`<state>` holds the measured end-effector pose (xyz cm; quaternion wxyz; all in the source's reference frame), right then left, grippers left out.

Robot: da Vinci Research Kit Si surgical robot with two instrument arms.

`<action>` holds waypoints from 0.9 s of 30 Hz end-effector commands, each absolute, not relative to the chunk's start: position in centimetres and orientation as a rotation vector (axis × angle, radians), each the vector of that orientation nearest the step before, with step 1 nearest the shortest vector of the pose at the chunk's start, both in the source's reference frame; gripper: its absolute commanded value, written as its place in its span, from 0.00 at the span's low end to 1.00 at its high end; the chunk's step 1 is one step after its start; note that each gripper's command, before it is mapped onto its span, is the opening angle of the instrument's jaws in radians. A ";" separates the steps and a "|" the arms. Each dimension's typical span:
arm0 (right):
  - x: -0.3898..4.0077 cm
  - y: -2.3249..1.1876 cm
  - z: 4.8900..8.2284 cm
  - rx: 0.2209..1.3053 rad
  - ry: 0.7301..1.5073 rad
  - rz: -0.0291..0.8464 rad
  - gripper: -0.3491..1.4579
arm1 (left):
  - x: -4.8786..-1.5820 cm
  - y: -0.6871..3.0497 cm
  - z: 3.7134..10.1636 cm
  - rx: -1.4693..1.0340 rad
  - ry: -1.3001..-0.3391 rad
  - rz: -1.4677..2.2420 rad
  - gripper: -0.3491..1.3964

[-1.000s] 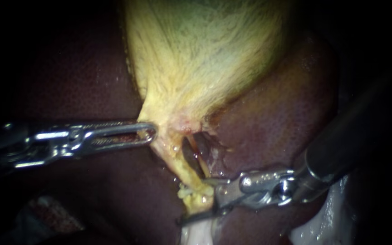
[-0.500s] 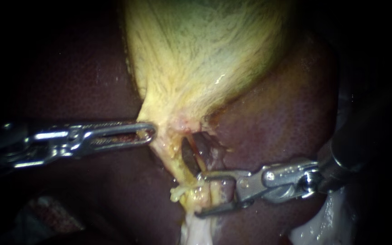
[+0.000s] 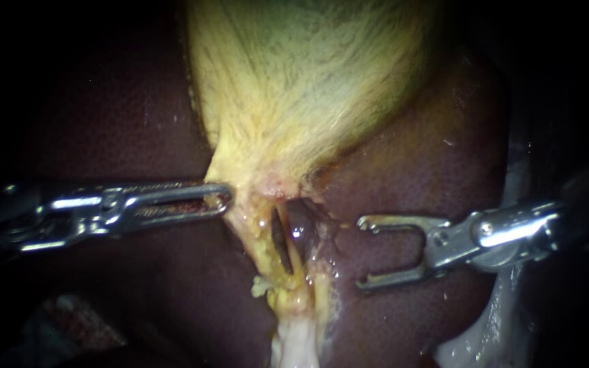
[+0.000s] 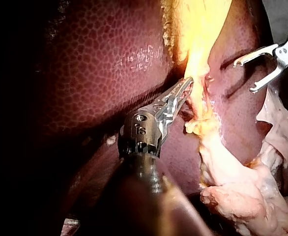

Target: Going back first clip left tube

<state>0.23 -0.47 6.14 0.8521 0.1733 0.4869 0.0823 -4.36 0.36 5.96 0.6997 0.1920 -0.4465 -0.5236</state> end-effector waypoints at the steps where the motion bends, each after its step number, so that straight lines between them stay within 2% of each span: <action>1: 0.22 -0.43 6.08 0.349 1.032 0.159 0.52 | -4.36 0.36 5.97 0.428 -0.995 -1.166 0.00; 7: 0.18 -0.38 5.84 0.314 1.059 0.128 0.52 | -4.36 0.37 6.01 0.427 -0.995 -1.166 0.00; 15: 0.12 -0.37 5.80 0.310 1.061 0.116 0.52 | -4.41 0.41 6.17 0.422 -0.996 -1.166 0.00; 27: 0.14 -0.39 5.81 0.308 1.064 0.117 0.52 | -4.84 0.31 6.54 0.418 -0.987 -1.153 0.00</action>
